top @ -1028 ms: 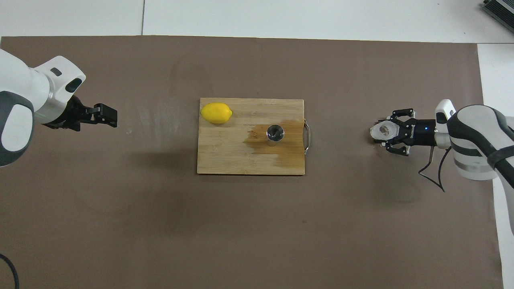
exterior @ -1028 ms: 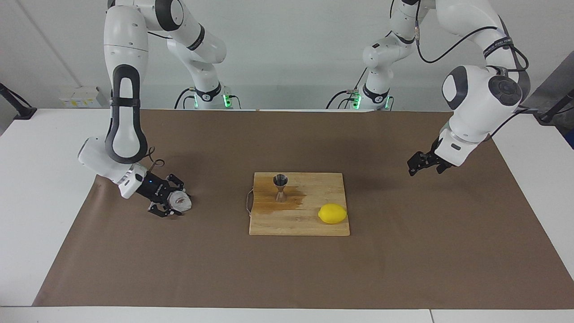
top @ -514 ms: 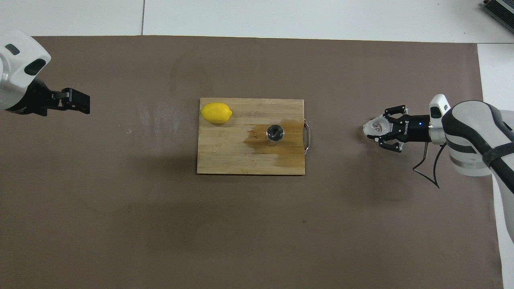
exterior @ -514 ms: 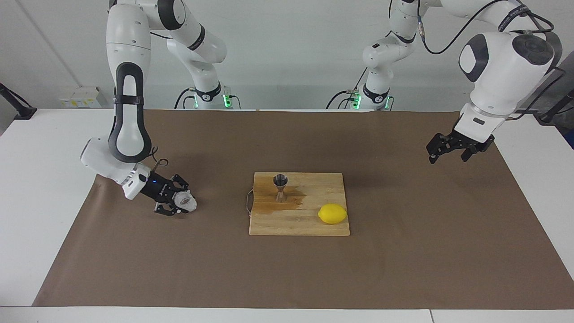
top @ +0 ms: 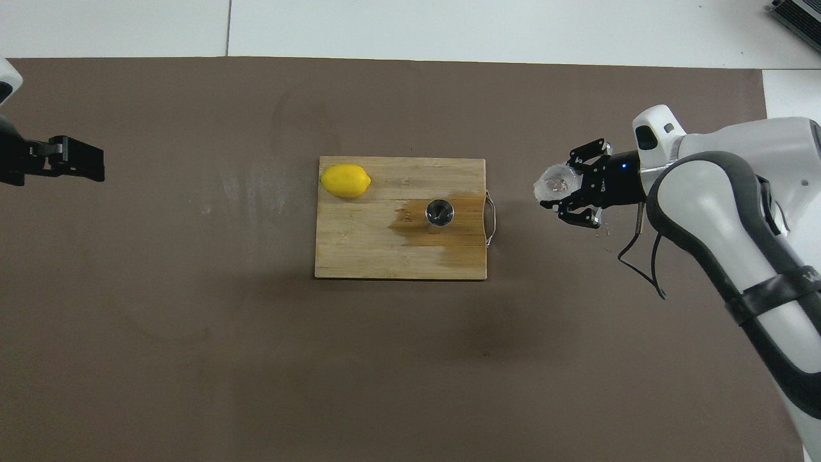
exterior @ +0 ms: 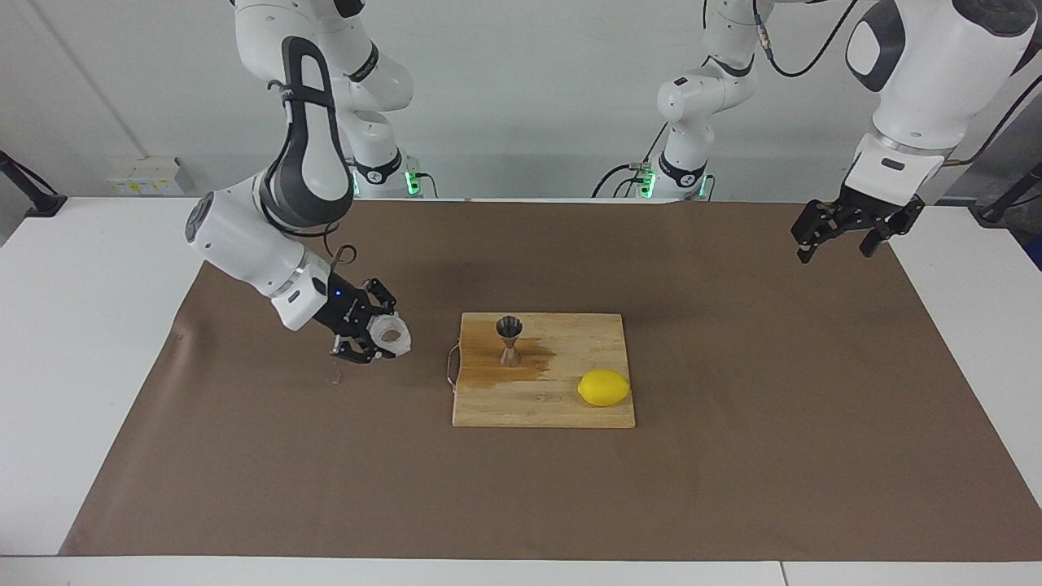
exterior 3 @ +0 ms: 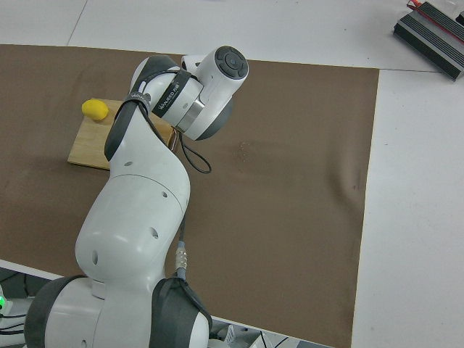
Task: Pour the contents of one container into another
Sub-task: 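Lift the white cup with the right gripper over the metal cup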
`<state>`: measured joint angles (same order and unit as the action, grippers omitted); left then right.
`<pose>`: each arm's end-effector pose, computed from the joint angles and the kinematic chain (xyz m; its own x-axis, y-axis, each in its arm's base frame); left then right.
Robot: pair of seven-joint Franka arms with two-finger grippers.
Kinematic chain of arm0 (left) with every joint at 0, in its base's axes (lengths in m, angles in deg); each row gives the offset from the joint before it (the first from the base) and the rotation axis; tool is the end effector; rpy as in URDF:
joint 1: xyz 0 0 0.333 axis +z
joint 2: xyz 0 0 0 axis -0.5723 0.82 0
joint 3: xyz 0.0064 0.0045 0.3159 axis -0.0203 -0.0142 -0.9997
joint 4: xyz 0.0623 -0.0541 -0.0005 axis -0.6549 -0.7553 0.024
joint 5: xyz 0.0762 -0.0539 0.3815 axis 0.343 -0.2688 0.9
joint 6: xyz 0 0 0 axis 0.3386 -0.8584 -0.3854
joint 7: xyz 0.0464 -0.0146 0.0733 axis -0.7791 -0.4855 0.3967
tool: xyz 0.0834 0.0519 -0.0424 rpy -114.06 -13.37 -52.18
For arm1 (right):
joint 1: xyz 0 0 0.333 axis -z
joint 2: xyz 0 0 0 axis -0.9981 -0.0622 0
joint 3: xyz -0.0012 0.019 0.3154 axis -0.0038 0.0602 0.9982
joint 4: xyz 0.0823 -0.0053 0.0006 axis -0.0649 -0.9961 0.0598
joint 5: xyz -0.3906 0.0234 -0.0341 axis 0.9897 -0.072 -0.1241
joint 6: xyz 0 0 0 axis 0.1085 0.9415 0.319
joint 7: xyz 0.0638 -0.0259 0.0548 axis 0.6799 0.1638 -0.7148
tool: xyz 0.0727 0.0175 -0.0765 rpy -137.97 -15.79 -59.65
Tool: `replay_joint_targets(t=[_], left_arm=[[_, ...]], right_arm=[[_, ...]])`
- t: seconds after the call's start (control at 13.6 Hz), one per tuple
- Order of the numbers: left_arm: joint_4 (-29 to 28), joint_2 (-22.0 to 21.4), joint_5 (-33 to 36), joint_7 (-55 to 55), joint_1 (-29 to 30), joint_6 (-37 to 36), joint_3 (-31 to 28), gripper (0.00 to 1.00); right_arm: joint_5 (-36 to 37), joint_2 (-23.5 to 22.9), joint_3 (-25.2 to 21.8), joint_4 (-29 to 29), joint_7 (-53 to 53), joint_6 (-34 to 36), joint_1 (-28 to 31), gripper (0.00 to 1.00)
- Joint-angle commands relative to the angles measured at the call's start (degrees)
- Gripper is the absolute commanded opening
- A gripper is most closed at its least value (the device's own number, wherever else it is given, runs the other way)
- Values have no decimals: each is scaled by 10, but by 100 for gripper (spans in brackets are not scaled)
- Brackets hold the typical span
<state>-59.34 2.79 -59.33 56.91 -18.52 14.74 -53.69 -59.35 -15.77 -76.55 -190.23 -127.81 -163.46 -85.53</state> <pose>0.5789 -0.0386 0.6323 0.9978 0.0086 0.0660 0.0132 -0.9974 -0.0702 0.6128 0.0799 0.4079 0.2673 0.7995 0.5379 0.9609 -0.2632 -0.0863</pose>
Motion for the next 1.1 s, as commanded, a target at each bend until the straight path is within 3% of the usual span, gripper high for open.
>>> replay_joint_targets(t=[0.0, 0.22, 0.44, 1.03], left_arm=[[11, -17, -3, -14, -98, -25, -91, 100], [4, -44, -37, -17, -186, -34, -195, 100], [-64, -86, -56, -31, -198, -25, -203, 100], [-79, -93, -57, -33, -194, -26, -216, 100]], right_arm=[[74, 0, 0, 29, 55, 19, -24, 6], [121, 0, 0, 42, 100, 15, -61, 7], [195, -1, 0, 43, 145, -10, -109, 7], [383, -13, 0, 44, 252, -84, -196, 6]])
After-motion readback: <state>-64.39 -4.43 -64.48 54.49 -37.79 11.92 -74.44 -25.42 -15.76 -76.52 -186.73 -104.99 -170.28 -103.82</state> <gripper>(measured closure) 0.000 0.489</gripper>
